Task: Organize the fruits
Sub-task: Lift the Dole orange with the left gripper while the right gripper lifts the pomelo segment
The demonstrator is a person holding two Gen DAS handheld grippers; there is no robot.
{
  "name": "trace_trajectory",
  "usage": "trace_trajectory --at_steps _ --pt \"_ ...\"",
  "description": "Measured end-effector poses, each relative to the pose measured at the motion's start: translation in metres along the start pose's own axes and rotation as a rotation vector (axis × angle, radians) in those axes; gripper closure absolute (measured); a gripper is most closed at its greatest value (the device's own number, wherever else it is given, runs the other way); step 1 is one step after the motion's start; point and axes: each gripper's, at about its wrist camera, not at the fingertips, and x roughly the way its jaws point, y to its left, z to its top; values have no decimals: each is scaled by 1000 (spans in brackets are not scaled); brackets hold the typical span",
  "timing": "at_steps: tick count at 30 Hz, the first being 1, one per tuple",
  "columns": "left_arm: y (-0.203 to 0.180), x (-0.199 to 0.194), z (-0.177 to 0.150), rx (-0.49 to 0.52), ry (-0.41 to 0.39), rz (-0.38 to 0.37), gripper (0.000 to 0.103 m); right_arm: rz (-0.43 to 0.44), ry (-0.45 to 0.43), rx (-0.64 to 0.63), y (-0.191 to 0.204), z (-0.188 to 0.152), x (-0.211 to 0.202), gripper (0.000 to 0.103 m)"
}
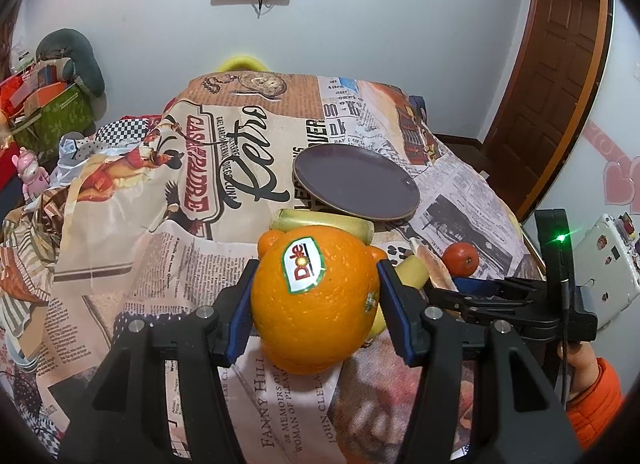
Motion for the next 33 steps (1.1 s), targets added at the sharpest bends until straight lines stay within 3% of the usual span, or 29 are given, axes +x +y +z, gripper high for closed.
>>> trace_trajectory --at_steps 4,8,16,33 --pt "1 2 -3 -9 5 2 47 -41 6 -33 4 5 9 46" --pt "2 2 -4 -10 8 3 47 -92 -17 -80 12 9 15 50" --pt "1 3 -1 -1 9 13 47 -90 -64 -69 10 11 8 55" --pt "-8 12 54 50 -62 2 47 -68 -306 -89 18 56 -69 55"
